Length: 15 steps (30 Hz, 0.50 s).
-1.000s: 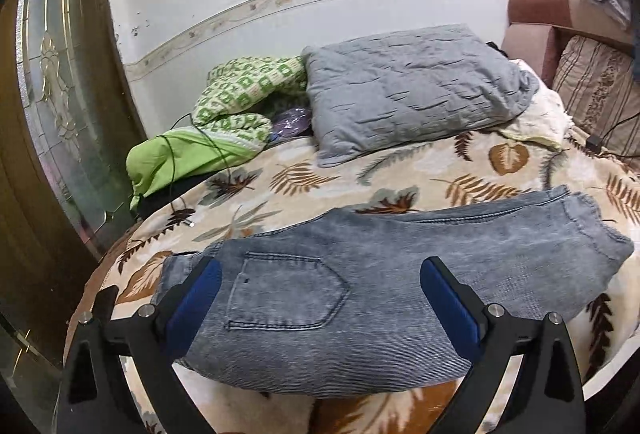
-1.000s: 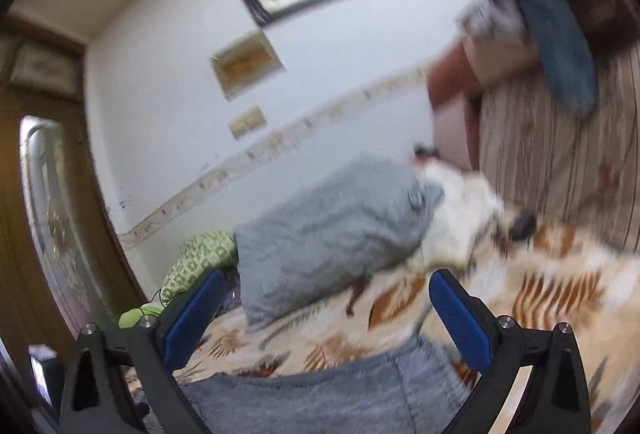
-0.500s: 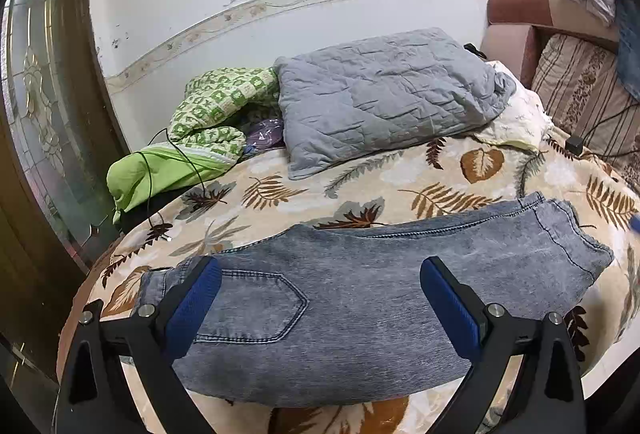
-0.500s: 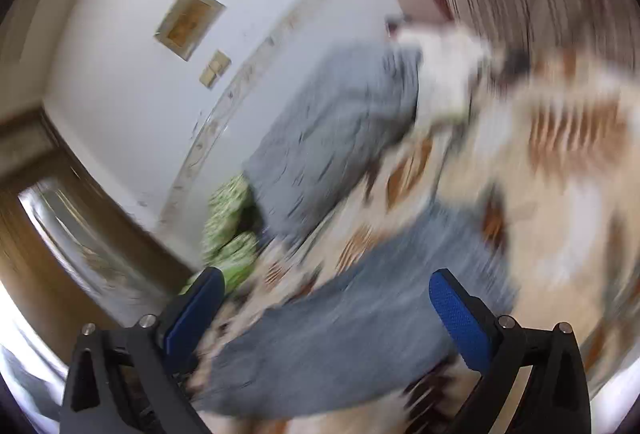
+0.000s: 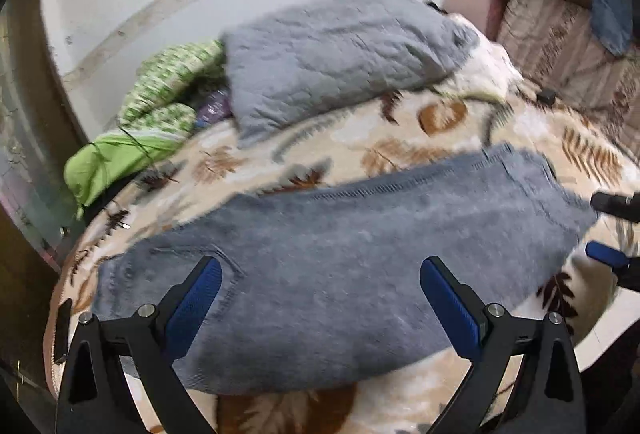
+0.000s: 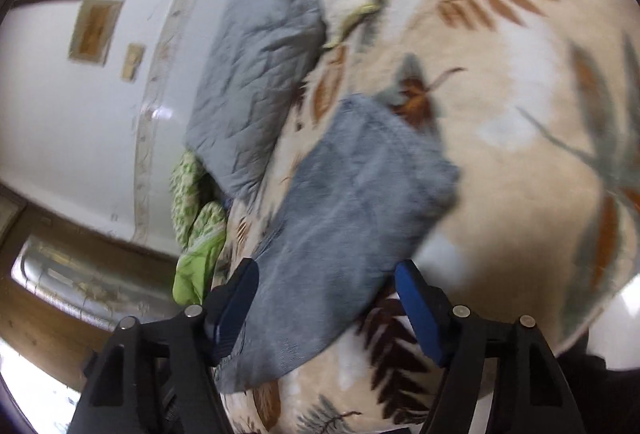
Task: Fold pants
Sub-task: 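Release the jeans and lift both grippers away from the folded jeans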
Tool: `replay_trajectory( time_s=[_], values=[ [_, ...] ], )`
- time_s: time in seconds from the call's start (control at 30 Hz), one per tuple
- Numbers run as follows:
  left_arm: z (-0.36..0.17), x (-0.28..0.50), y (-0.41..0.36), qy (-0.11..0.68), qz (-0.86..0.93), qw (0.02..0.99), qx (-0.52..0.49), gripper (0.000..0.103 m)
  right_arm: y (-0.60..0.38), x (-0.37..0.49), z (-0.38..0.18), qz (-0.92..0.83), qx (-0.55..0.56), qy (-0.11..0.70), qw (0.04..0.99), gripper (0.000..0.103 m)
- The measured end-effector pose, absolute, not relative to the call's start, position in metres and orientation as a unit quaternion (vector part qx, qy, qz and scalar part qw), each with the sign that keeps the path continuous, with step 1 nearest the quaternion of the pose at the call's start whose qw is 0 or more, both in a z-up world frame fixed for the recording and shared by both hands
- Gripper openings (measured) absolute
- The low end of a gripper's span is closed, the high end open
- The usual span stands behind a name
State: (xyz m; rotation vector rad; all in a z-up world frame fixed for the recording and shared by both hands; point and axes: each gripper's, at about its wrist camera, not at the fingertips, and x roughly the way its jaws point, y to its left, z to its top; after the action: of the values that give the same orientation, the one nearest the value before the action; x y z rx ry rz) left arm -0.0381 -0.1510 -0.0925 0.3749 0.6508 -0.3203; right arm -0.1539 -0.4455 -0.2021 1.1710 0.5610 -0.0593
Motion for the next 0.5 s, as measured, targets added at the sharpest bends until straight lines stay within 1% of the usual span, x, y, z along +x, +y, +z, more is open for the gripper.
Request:
replay_trajectory(
  time_s=[0.23, 0.5],
  values=[
    [-0.123, -0.03, -0.162, 0.36, -0.176, 0.898, 0.181, 0.099, -0.462, -0.16, -0.218, -0.056, 0.573, 0.262, 0.774, 0.073],
    [-0.141, -0.02, -0.153, 0.362, -0.165, 0.899, 0.185, 0.099, -0.473, -0.155, -0.225, -0.082, 0.602, 0.247, 0.755, 0.073]
  ],
)
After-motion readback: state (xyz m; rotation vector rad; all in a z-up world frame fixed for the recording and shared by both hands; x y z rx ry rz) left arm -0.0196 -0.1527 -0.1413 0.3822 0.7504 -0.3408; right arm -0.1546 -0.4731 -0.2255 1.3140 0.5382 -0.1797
